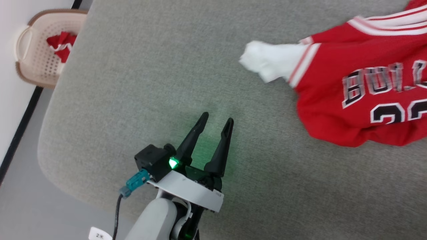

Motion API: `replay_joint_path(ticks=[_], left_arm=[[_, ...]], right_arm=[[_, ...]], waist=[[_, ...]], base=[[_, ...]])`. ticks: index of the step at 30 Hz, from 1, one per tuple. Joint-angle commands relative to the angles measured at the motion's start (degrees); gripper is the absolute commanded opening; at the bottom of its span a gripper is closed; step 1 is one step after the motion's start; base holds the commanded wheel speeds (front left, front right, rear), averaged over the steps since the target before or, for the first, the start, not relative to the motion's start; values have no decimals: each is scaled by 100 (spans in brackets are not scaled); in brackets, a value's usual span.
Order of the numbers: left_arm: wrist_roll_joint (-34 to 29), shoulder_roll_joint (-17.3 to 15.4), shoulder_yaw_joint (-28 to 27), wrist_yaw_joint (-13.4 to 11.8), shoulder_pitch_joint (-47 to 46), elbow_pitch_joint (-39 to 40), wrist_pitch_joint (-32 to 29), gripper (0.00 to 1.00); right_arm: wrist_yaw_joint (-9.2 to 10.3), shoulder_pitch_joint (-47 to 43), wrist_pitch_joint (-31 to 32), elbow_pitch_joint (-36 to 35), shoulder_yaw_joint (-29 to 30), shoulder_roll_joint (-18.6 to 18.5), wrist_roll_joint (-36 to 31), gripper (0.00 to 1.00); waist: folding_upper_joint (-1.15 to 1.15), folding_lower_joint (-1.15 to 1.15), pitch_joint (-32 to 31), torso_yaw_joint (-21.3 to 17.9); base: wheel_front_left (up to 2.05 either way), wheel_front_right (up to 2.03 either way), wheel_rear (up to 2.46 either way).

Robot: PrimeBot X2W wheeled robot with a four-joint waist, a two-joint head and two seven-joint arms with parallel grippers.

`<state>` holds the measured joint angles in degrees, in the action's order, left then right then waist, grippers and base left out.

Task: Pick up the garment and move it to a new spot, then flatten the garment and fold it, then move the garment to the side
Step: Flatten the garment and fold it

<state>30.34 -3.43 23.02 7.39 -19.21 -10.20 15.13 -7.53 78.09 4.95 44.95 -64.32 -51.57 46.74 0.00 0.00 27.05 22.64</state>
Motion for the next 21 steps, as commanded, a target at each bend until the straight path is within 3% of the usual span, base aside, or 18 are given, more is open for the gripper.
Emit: replay_joint_path(ticks=[1,8,9,10,11,16,21], left_arm=[[36,12,16,13,-62,36,0,100],[72,41,57,13,-134,75,0,100],[67,44,49,13,-149,58,0,100],[61,44,39,13,-168,41,0,100],[59,45,29,13,-188,25,0,100],[50,-58,-37,13,-248,-29,0,100],[85,-586,-114,13,-475,-61,0,100]], right_arm=[[8,146,-16,206,120,39,10,0],[8,360,-607,1278,523,413,-104,0],[8,327,-669,1374,560,499,-84,4],[8,283,-731,1466,564,576,-87,38],[8,250,-813,1563,579,634,-106,96],[8,101,-1268,1715,656,779,-46,100],[8,-375,-1896,1266,865,754,315,100]], waist=[[0,0,192,192],[0,0,336,319],[0,0,338,299],[0,0,334,274],[0,0,313,242],[0,0,150,52],[0,0,-186,-456]], base=[[0,0,0],[0,0,0],[0,0,0],[0,0,0],[0,0,0],[0,0,0],[0,0,0]])
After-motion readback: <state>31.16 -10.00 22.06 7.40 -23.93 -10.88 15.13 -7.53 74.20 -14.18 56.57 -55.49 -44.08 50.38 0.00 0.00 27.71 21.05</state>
